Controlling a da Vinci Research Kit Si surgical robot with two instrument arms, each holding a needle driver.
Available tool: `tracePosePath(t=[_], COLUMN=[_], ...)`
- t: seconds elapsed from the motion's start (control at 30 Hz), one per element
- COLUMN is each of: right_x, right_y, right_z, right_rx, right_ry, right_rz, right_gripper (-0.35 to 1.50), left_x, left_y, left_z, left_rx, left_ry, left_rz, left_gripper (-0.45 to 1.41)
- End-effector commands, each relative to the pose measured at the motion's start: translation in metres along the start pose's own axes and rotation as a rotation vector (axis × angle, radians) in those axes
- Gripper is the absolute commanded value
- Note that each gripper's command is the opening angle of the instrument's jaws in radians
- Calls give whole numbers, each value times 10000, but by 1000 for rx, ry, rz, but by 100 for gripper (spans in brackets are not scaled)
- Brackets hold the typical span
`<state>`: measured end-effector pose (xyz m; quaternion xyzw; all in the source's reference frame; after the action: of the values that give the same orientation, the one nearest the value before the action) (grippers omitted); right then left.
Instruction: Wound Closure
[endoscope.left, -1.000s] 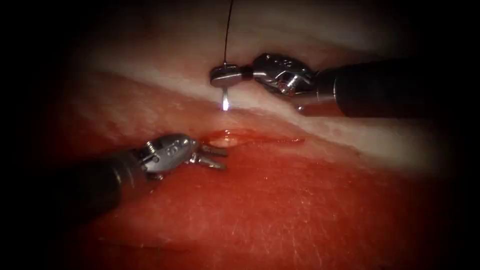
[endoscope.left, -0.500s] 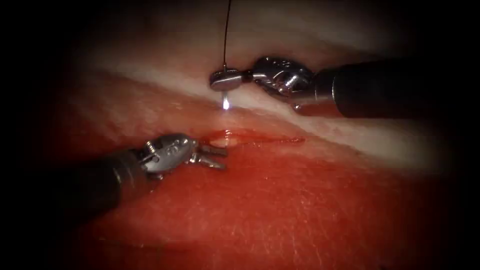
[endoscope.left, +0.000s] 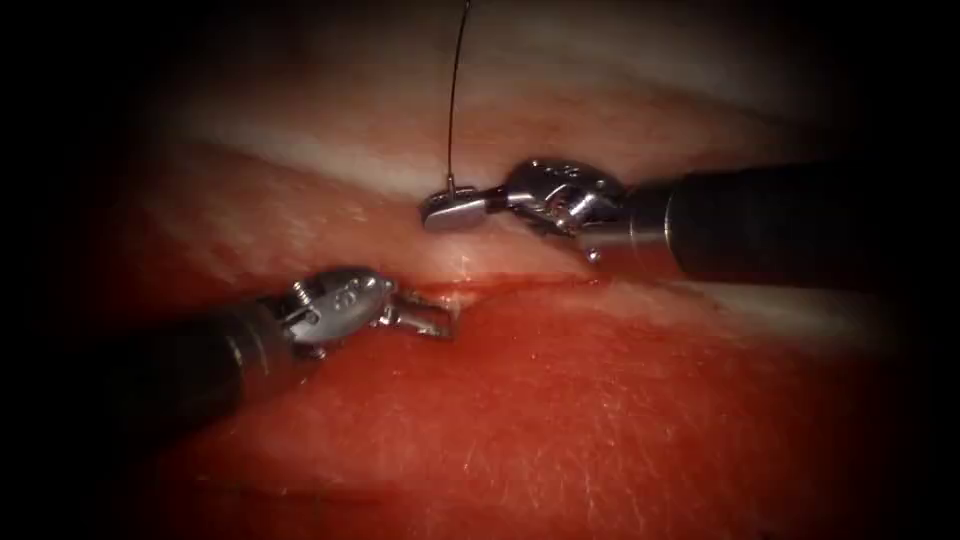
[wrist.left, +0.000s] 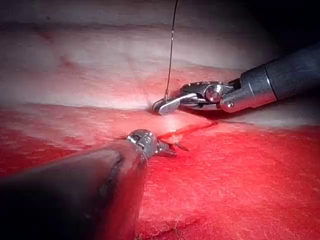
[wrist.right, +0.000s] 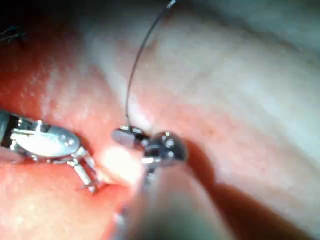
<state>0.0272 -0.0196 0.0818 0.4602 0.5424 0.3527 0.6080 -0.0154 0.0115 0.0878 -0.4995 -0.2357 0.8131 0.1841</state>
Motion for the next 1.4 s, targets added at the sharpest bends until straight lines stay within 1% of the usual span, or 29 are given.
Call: tracePosePath(t=[0.03,0.13,0.17,0.2,0.23,0.27,0.37,0.57,0.7,0.77,0.83,0.9,0.93,1.0,1.03,1.07,1.1,1.27,1.33,1.4], right_x=[-3,0,3,6,9,16,23,30,37,45,52,53,55,53,50,50,45,41,39,38], right_y=[5,8,9,11,13,17,20,20,18,18,17,16,15,15,15,15,18,24,25,24], right_z=[8,4,3,2,2,1,2,5,6,2,0,0,2,4,5,5,7,7,7,7], right_rx=[5,14,4,-13,-23,-33,-65,-78,-111,-124,-138,-141,-162,-164,-165,-165,-173,-209,-212,-214], right_ry=[1,43,53,68,78,94,103,107,117,132,147,148,151,151,151,151,148,135,125,106], right_rz=[-3,-11,-27,-61,-82,-119,-160,-201,-240,-255,-270,-269,-284,-286,-288,-288,-292,-288,-289,-270], right_gripper=[-35,-35,-21,7,21,46,74,73,79,79,73,73,63,37,5,5,0,2,-35,-35], left_x=[-1,-1,-1,-1,-1,-1,-1,-1,-1,-1,-1,-1,-1,-1,-1,-1,-1,-1,-1,-1], left_y=[-4,-4,-4,-4,-4,-4,-4,-4,-3,-3,-3,-3,-2,-2,-2,-2,-2,-1,-1,-1], left_z=[7,7,7,7,7,7,7,7,7,7,7,7,7,7,6,6,6,6,6,5], left_rx=[0,0,0,0,0,0,1,1,0,0,0,0,0,0,0,0,0,-1,-1,-1], left_ry=[1,1,0,0,0,0,0,0,0,0,0,0,0,0,0,0,0,0,0,0], left_rz=[1,1,1,1,1,1,1,1,1,1,1,1,1,1,1,1,1,1,1,1], left_gripper=[-8,-8,-8,-8,-8,-8,-8,-8,-8,-8,-8,-8,-8,-8,-8,-8,-8,-8,-8,-8])
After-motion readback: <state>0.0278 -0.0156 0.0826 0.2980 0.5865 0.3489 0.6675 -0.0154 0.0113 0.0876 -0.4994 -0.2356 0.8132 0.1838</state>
